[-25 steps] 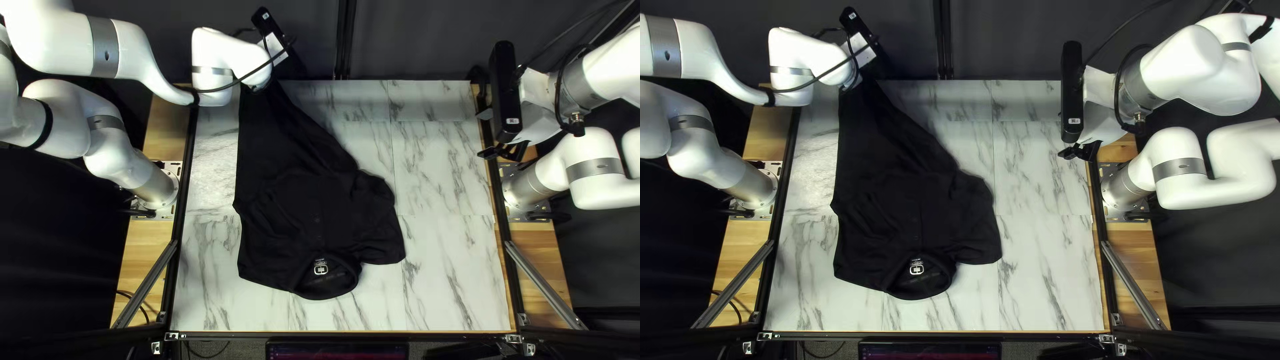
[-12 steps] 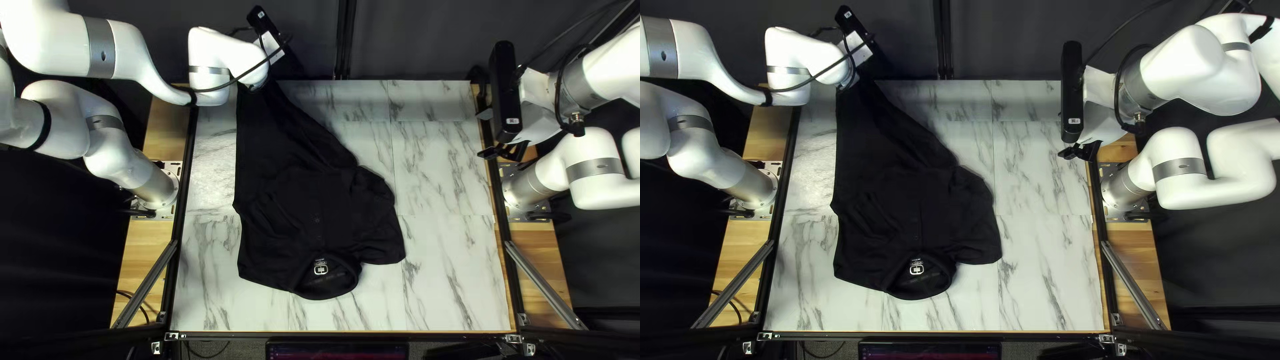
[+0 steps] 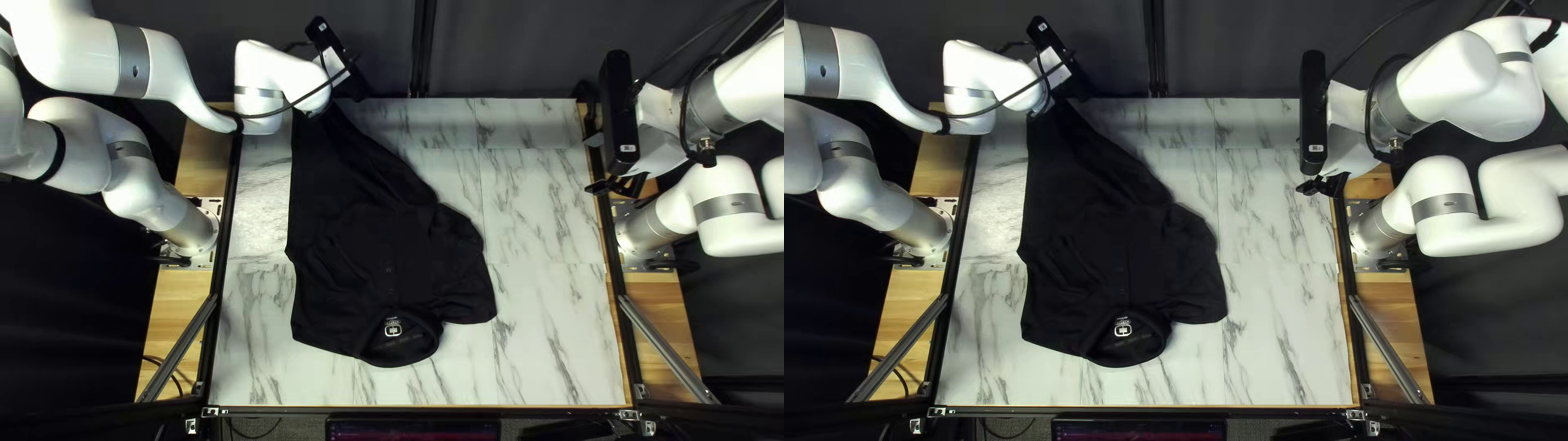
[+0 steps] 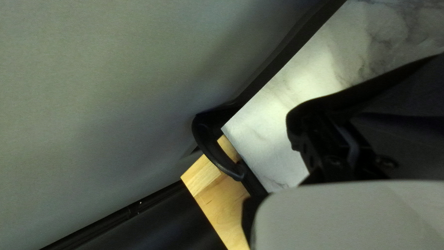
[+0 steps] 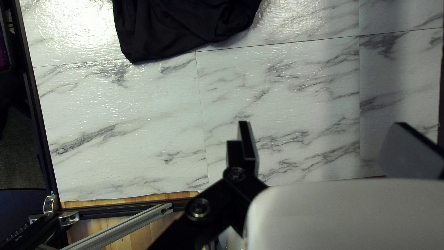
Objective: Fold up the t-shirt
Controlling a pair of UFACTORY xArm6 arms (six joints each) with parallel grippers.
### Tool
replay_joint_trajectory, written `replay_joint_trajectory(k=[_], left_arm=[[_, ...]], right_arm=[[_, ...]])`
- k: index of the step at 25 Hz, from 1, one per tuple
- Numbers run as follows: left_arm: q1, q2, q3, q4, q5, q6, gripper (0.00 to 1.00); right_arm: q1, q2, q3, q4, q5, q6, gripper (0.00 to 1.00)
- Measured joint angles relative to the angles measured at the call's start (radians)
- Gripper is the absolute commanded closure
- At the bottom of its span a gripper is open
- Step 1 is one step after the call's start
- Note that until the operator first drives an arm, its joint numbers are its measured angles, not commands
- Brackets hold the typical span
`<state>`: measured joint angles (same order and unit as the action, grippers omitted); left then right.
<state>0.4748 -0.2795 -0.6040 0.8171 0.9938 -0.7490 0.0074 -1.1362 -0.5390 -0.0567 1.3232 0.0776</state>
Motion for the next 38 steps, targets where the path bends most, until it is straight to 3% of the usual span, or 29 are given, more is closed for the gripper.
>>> replay_joint_trajectory(k=[7,15,23,29,34,38], left_arm=[[-0.008,-0.024,0.002,-0.012,0.012,0.020,0.00],[-0.081,-0.127,0.024,-0.030,0.091,0.030,0.00],[-0.312,-0.275,0.068,-0.101,0.238,-0.013,0.00],[-0.479,-0.418,0.080,-0.215,0.346,-0.009,0.00],[-0.584,-0.628,0.058,-0.318,0.504,0.068,0.00],[-0.723,-0.780,-0.020,-0.362,0.676,0.096,0.00]], right_arm=[[0.000,0.000,0.000,0.000,0.000,0.000,0.00],[0.000,0.000,0.000,0.000,0.000,0.000,0.00],[0.000,0.000,0.000,0.000,0.000,0.000,0.00],[0.000,0.000,0.000,0.000,0.000,0.000,0.00],[0.000,0.000,0.000,0.000,0.000,0.000,0.00],[0.000,0.000,0.000,0.000,0.000,0.000,0.00]])
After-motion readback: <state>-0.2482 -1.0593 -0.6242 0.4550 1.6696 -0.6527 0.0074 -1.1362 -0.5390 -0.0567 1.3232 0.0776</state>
